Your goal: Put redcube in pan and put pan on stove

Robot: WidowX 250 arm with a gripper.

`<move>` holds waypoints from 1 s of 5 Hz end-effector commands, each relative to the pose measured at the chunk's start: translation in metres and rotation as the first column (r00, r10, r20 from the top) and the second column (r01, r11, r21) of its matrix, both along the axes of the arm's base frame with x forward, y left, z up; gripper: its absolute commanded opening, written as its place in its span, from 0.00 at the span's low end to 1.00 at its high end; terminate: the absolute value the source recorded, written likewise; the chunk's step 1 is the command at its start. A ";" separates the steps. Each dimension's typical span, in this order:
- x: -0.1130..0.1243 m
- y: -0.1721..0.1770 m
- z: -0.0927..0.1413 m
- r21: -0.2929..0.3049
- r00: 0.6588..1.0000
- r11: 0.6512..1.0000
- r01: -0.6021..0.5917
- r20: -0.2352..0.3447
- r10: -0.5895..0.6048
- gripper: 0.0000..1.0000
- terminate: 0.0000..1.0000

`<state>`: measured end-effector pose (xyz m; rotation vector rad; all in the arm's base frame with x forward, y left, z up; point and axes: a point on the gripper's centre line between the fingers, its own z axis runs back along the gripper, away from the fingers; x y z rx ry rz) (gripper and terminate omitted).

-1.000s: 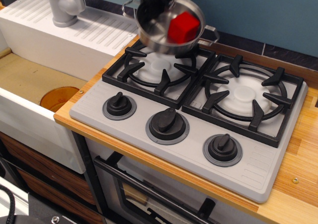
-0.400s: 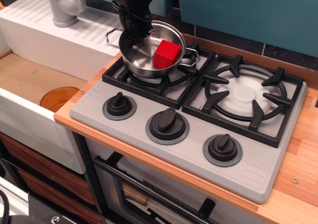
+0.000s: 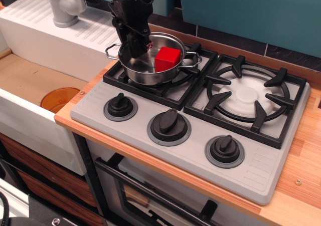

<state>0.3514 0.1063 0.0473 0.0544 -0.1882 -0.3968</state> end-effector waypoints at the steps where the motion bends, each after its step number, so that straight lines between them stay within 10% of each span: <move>1: 0.025 -0.007 0.065 0.038 0.998 0.999 0.030 0.062 -0.033 1.00 0.00; 5: 0.012 -0.044 0.111 0.097 1.000 0.995 -0.022 0.008 0.021 1.00 0.00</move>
